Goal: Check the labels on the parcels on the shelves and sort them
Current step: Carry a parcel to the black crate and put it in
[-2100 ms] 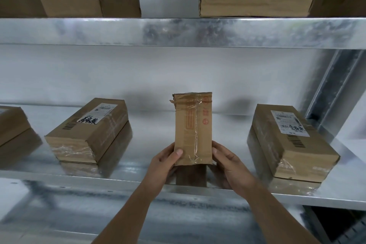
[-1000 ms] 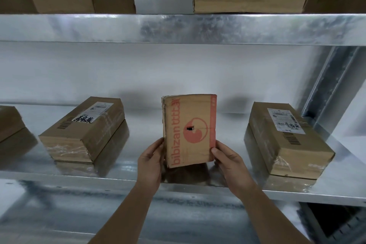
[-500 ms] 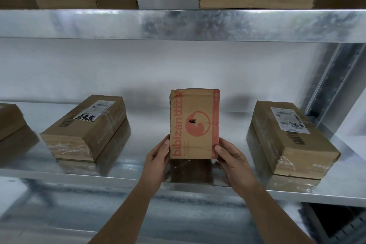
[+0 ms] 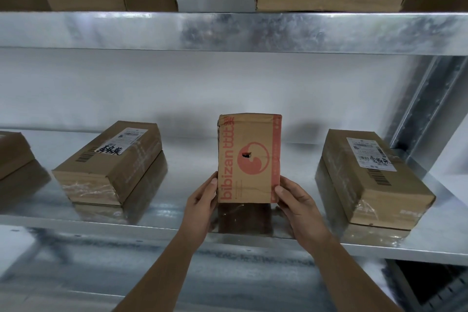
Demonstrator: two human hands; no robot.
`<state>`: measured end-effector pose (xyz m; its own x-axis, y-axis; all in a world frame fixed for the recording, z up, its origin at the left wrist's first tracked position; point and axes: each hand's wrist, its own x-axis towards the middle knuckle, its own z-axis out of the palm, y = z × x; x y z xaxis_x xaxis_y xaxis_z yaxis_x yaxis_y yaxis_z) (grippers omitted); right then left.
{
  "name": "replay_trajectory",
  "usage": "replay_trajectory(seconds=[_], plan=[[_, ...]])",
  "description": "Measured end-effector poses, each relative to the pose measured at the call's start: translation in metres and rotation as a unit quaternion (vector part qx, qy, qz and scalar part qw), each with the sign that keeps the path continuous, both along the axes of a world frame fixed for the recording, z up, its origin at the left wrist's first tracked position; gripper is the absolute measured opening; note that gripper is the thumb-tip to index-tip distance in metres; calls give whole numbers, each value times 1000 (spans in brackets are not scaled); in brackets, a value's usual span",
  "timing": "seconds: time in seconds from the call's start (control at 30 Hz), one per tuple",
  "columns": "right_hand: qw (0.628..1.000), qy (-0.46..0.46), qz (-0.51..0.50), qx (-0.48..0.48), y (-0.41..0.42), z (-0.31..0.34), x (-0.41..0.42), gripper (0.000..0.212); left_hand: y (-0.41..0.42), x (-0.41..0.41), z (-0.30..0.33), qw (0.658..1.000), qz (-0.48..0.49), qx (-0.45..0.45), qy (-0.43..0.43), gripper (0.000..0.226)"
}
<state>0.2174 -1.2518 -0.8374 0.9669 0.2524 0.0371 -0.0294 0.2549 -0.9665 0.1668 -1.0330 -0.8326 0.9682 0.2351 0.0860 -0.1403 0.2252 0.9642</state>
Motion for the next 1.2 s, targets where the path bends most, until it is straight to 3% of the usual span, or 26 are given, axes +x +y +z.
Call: replay_trajectory(seconds=[0.6,0.73,1.07,1.17,1.2], plan=[[1000,5,-14,-16,4,9,-4,45,-1,-4,6,1000,21,-14,13,35],[999,14,-11,-35,11,13,-3,27,1,-7,12,998,26,-47,14,29],[991,96,10,-97,38,20,10,25,3,-8,42,991,133,-15,-11,55],[986,110,30,-118,45,26,9,27,-6,-3,50,986,158,47,9,18],[986,107,35,-124,46,28,10,29,-10,0,52,985,161,67,15,19]])
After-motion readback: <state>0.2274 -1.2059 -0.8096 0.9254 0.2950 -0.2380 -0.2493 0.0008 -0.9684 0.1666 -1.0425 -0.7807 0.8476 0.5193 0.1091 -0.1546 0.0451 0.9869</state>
